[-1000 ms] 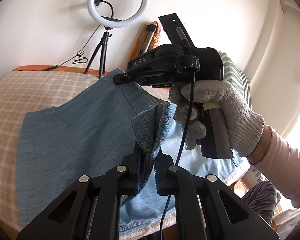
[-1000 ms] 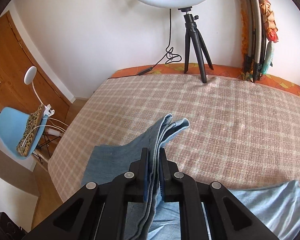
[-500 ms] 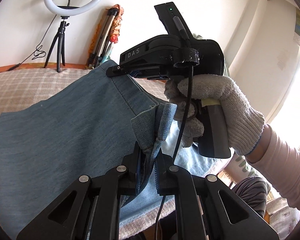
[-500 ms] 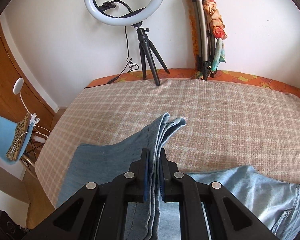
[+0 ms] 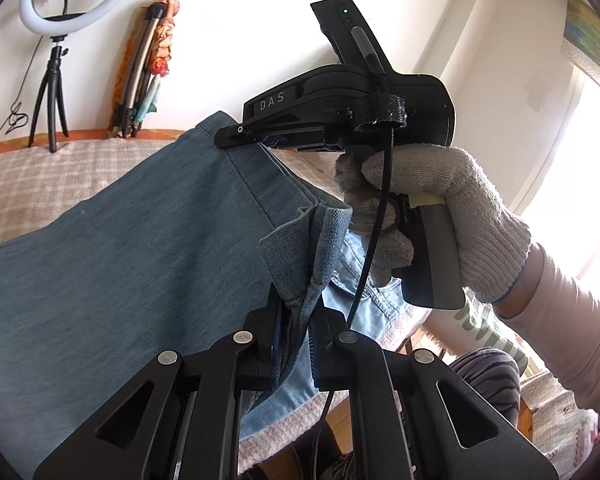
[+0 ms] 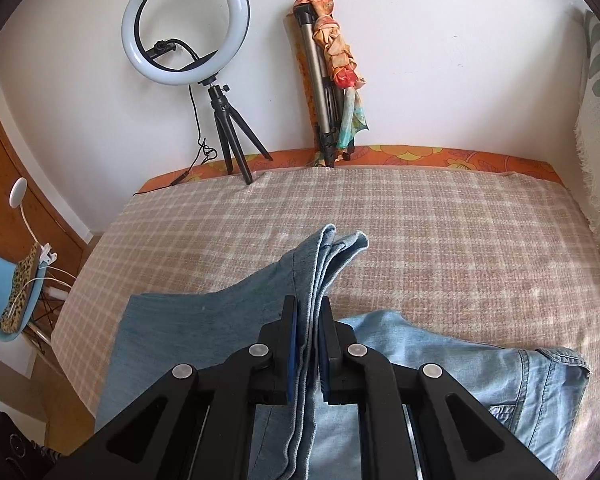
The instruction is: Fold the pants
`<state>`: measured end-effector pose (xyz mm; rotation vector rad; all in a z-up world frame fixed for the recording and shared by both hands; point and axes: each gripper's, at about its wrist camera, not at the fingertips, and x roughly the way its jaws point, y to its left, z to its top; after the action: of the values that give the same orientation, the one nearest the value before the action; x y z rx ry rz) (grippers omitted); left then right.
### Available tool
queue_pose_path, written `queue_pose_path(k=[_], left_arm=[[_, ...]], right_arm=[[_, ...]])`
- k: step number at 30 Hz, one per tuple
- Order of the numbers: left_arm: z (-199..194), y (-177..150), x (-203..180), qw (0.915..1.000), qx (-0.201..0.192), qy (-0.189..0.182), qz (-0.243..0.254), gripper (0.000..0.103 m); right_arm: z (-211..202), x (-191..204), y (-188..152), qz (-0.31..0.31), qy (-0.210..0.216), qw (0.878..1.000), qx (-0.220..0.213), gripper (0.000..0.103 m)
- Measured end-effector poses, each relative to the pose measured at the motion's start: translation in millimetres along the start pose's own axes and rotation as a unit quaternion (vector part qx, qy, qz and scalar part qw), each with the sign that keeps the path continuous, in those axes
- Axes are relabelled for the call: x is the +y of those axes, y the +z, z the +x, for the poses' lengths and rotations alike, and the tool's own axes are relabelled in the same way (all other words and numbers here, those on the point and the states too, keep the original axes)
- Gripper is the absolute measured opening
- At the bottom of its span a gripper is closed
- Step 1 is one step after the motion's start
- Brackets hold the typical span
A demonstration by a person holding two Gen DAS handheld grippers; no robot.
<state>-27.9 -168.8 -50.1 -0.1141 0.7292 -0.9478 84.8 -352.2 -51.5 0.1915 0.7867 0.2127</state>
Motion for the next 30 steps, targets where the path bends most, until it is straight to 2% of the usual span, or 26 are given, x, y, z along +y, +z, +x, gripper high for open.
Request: queue_pose_path(k=[10,18,30], left_arm=[[48.4,8.5,-46.0,0.9981,0.028,-0.048,0.029,0.009],[87.6,10.2,-67.7,0.9945,0.055,-0.079,0.043,0.009],[130.0,8.3,-92.2,0.9900,0.082,-0.088,0.073,0.009]], right_arm=[[-35.0,-71.2,-13.4,0.043,-0.045,0.998,-0.014,0.006],[-52.3,-120.6,-28.1,0.071,-0.076,0.994,-0.019,0.006],[-52.3,-176.0,-47.9,0.103,-0.094,0.990,-0.007,0.006]])
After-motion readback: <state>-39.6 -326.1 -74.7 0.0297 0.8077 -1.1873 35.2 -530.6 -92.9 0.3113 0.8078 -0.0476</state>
